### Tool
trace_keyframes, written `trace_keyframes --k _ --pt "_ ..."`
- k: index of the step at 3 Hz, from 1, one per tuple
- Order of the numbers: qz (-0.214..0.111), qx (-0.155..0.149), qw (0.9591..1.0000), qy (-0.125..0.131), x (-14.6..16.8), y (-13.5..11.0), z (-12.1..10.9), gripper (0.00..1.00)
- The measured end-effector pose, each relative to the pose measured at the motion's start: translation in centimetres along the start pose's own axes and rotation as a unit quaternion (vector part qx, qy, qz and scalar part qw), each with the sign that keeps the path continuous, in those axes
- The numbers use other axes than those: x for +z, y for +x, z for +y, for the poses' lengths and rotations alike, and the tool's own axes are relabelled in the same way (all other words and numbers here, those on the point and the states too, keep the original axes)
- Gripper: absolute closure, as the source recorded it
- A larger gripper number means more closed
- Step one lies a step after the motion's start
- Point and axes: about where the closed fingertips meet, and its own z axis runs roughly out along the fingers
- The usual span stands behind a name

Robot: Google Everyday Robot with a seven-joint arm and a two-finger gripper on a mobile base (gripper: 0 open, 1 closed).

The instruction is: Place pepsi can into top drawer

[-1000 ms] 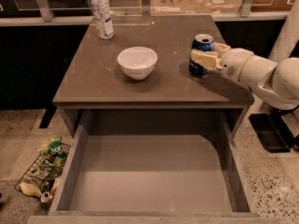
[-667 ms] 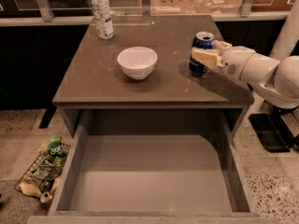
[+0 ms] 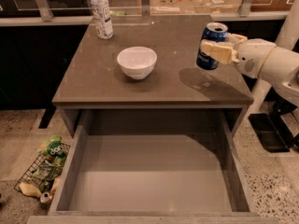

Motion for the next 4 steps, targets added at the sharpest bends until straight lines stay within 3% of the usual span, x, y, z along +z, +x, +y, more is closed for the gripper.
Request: trace_keyframes --k 1,2,3,4 --pt "-0.007 0.002 0.9999 -0.01 -2.9 -0.9 2.9 1.0" --pt "0.001 -0.007 0.9993 -0.036 -6.8 -0.8 7.8 1.0" --pt "0.026 -0.021 0.9952 -0.092 -9.4 0.2 12.4 1.0" --pt "0.039 -0.012 0.985 -0.167 -10.5 2.4 15.9 1.0"
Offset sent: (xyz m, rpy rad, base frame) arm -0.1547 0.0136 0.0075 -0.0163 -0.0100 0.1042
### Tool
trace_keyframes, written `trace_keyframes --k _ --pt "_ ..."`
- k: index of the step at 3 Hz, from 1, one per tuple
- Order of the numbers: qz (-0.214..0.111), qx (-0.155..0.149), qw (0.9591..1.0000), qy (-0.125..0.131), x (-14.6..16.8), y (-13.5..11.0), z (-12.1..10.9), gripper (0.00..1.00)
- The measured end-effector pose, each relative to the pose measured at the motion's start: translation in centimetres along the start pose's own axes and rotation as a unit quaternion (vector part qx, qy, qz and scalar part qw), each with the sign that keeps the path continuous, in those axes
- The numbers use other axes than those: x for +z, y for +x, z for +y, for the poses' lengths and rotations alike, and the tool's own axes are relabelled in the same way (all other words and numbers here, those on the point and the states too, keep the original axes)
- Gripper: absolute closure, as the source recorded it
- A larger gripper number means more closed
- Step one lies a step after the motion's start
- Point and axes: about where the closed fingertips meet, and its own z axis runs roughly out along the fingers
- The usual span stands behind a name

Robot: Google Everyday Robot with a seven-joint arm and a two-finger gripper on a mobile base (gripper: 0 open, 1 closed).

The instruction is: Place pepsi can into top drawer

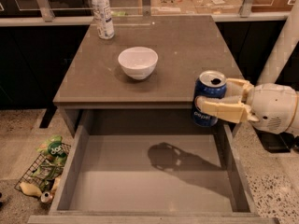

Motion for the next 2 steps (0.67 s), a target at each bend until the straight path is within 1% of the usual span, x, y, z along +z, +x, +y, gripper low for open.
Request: trace_keyframes --k 1,2 --pt "0.001 0.0 0.9997 -0.023 0.08 0.07 1.17 1.0" --pt "0.001 0.0 0.9997 -0.023 0.09 0.07 1.18 1.0"
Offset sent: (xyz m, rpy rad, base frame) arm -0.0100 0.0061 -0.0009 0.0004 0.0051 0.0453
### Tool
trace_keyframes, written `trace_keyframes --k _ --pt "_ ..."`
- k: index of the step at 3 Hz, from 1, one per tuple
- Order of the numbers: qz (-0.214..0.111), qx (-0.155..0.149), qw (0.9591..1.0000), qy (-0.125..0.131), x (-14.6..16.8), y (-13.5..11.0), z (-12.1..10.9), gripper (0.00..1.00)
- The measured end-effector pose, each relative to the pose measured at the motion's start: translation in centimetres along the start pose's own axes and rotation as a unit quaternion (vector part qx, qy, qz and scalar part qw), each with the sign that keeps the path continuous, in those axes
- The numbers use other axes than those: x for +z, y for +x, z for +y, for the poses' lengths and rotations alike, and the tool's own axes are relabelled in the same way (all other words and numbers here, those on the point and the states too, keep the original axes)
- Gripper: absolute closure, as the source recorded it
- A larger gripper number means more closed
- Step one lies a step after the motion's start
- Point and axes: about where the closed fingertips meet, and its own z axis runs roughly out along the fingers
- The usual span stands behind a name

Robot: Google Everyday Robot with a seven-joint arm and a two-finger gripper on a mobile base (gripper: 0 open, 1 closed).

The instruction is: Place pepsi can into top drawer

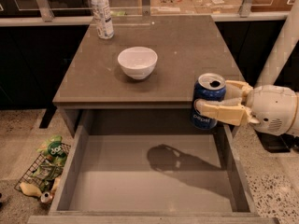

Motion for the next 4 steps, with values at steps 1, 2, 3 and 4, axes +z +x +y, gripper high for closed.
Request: trace_keyframes --k 1,2,3,4 --pt "0.011 -0.004 0.9999 0.001 0.8 0.6 0.2 1.0" --pt "0.013 -0.009 0.9997 -0.018 3.2 3.6 1.4 1.0" --pt "0.015 -0.02 0.9988 -0.042 6.8 8.0 3.3 1.0" --pt "0.019 -0.027 0.9981 -0.053 8.6 11.9 3.9 1.0"
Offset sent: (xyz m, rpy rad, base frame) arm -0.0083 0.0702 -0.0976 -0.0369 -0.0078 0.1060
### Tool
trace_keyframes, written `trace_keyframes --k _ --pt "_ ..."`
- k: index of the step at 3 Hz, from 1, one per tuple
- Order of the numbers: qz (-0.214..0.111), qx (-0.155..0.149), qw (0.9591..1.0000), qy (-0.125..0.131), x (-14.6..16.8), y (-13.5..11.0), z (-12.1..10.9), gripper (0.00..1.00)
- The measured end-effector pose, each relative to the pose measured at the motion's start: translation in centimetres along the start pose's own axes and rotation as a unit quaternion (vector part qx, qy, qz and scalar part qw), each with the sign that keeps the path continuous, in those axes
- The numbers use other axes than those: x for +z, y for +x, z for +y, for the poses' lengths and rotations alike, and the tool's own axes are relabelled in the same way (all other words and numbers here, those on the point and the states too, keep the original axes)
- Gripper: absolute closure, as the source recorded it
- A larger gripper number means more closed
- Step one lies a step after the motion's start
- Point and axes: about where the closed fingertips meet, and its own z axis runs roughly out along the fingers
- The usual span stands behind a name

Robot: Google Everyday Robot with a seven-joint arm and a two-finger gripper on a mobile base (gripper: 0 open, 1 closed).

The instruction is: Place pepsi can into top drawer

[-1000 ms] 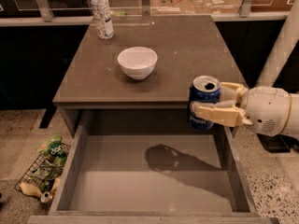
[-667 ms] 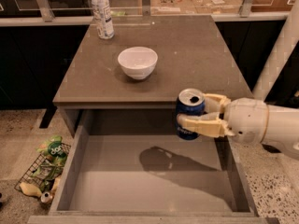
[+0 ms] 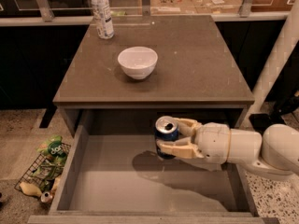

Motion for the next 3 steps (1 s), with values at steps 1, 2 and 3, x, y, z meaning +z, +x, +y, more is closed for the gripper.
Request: trace_keyframes --k 1,2,3 --pt "-0.006 -0.001 1.0 -0.002 1.1 3.0 0.1 1.0" --pt "-0.031 0.008 0.9992 -0.022 6.2 7.2 1.2 1.0" --pt "-0.031 0.008 0.9992 -0.022 6.2 7.2 1.2 1.0"
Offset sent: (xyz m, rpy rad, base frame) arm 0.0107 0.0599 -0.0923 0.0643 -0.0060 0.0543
